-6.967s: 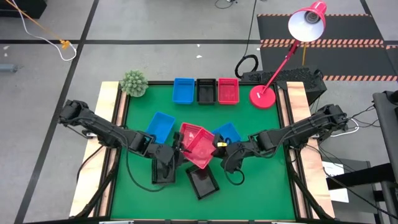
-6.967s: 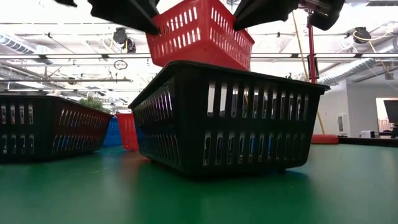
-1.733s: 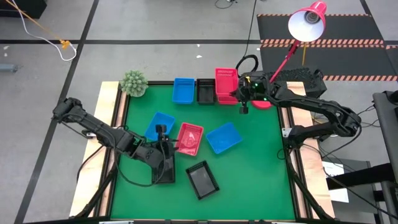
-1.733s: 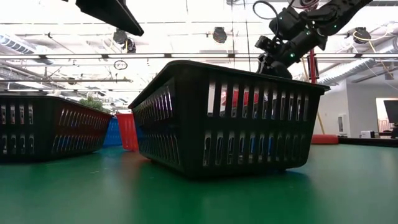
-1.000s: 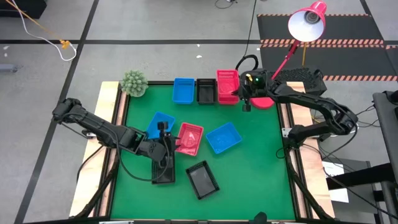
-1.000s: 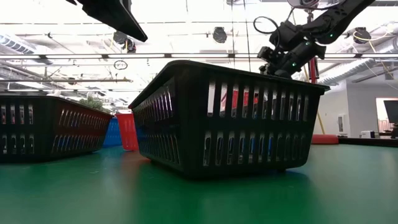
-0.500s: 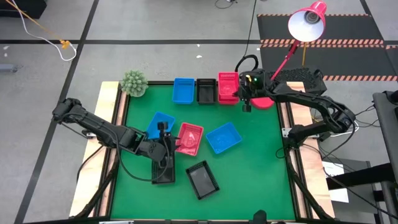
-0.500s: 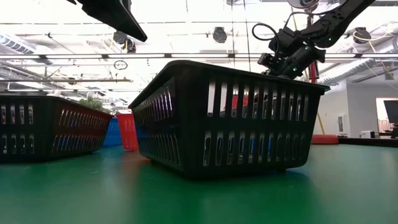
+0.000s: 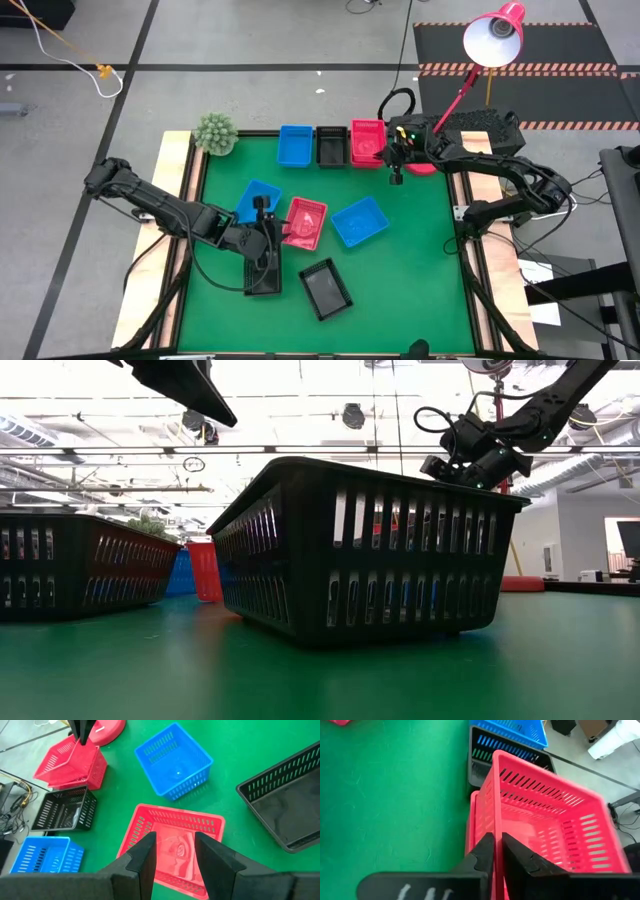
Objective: Stack baskets by color
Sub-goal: Stack the bottom red basket on the top red basket, then stack the bottom left blue basket on the top blue basket
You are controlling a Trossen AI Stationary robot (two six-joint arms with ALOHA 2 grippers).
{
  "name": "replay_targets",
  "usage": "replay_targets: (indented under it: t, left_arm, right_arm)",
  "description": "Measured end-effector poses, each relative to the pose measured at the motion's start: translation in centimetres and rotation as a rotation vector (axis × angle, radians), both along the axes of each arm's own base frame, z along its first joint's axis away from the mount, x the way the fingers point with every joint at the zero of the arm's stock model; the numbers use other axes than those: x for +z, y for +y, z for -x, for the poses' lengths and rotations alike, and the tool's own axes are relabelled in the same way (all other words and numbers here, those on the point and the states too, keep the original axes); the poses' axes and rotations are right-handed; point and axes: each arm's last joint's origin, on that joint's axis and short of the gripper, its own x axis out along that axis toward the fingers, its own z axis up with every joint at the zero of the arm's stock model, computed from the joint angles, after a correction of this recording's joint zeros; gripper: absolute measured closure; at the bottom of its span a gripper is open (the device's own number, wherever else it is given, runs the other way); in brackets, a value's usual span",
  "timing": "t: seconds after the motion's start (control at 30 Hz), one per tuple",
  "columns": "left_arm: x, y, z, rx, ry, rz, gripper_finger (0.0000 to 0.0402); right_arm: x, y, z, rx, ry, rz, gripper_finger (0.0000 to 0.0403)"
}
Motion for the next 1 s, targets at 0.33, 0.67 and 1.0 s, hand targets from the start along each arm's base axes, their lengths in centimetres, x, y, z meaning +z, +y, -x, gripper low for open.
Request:
replay_targets:
  t: [0.33, 0.67, 1.0]
  left_arm:
    - [0.3, -0.1, -0.3, -0.018, -0.04, -0.002, 0.0266]
    - [0.3, -0.1, -0.3, -0.022, -0.038, 0.0, 0.0266]
    - [0.3, -0.3, -0.3, -0.044, -0.03, 0.044, 0.0266]
  right_arm:
    - [0.0, -0.1, 0.0, -0.036, 0.005, -0.005, 0.0365]
    - [0.2, 0.0, 0.0, -0.083, -0.032, -0.066, 0.0285]
    - [2.2, 2.0, -0.6, -0.119, -0.156, -0.18, 0.0242]
